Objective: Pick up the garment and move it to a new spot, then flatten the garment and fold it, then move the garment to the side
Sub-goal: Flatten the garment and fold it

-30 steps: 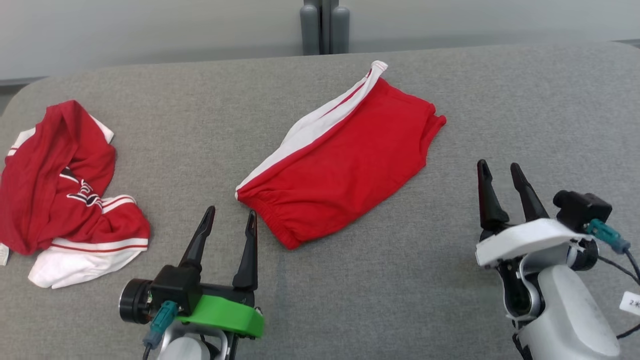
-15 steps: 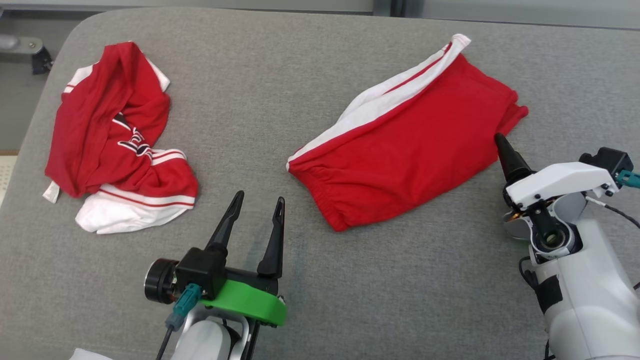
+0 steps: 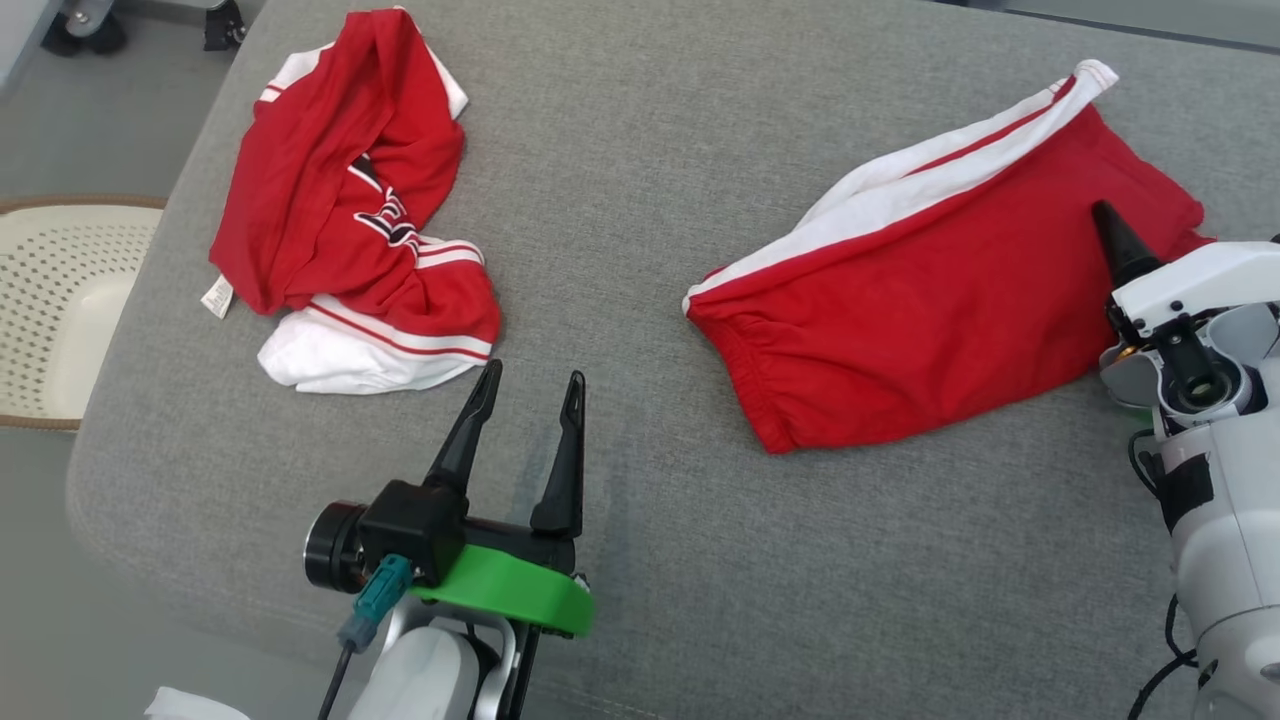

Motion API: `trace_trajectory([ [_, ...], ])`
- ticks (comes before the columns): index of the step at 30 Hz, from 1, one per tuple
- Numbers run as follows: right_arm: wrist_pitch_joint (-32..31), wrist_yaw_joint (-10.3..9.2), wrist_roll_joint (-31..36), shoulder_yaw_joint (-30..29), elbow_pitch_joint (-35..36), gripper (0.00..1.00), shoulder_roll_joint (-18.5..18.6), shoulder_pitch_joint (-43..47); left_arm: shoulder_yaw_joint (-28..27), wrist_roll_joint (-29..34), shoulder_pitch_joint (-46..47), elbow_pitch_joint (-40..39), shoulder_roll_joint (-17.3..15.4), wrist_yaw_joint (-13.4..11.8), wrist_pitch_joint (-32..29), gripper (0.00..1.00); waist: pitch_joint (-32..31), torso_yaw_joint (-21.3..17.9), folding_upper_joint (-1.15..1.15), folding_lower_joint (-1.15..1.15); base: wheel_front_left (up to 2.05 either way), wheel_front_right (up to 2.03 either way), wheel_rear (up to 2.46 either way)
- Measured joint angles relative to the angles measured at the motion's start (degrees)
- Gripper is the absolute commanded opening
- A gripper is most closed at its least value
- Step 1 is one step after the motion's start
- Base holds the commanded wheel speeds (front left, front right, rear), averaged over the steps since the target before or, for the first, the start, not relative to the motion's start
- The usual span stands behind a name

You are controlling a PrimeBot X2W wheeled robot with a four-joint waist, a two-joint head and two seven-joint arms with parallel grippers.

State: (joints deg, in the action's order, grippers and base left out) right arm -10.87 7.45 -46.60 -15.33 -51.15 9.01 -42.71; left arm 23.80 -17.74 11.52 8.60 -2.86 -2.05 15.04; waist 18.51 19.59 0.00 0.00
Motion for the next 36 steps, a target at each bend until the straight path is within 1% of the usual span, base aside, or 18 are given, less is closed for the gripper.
trace_trajectory([
  [7, -0.23, 0.01, 2.27, -0.20, -4.55, 1.00, 1.86, -4.28, 0.60, -0.53, 0.32, -0.41, 0.00, -0.24, 0.01, 1.00, 1.43, 2.53, 0.00, 0.00, 0.00, 0.00, 0.00],
  [8, -0.15, 0.02, 2.77, -0.19, -5.33, 0.85, 2.16, -4.83, 0.67, -0.56, 0.34, -0.41, 0.00, -0.25, 0.00, 1.00, 1.58, 2.73, 0.00, 0.00, 0.00, 0.00, 0.00],
  [9, 0.37, 0.07, 3.37, -0.18, -5.92, 0.00, 2.47, -5.27, 0.70, -0.57, 0.35, -0.41, 0.00, -0.26, 0.00, 1.00, 1.68, 2.86, 0.00, 0.00, 0.00, 0.00, 0.00],
  [14, 2.85, 0.10, 3.91, -0.26, -7.72, 0.00, 1.90, -6.87, 0.78, -0.69, 0.42, -0.26, 0.00, -0.25, 0.01, 1.00, 1.50, 2.46, 0.00, 0.00, 0.00, 0.00, 0.00],
  [18, 4.42, 0.10, 3.52, 0.65, -7.39, 0.00, 0.73, -6.58, 0.64, -0.35, 0.42, -0.01, 0.01, 0.00, 0.01, 1.00, 1.01, 1.26, 0.00, 0.00, 0.00, 0.00, 0.00],
  [23, 7.05, 0.12, 1.94, 1.27, -5.92, 0.00, 0.25, -4.66, 0.18, 0.13, 0.41, 0.24, 0.01, 0.25, 0.00, 1.00, 0.04, -0.68, 0.00, 0.00, 0.00, 0.00, 0.00],
  [30, 13.28, 0.15, 0.83, 1.60, -2.47, 0.00, 0.33, 2.11, -1.66, 1.40, -0.70, 0.63, 0.02, 1.01, 0.01, 1.00, -2.23, -4.57, 0.00, 0.01, 0.00, 0.00, 0.00],
  [36, 18.59, 0.14, 0.30, 0.57, 1.58, 0.00, -0.04, 10.15, -3.86, 2.96, -1.74, 0.30, 0.03, 1.79, 0.01, 1.00, -4.30, -9.28, 0.00, 0.01, 0.00, 0.00, 0.00],
])
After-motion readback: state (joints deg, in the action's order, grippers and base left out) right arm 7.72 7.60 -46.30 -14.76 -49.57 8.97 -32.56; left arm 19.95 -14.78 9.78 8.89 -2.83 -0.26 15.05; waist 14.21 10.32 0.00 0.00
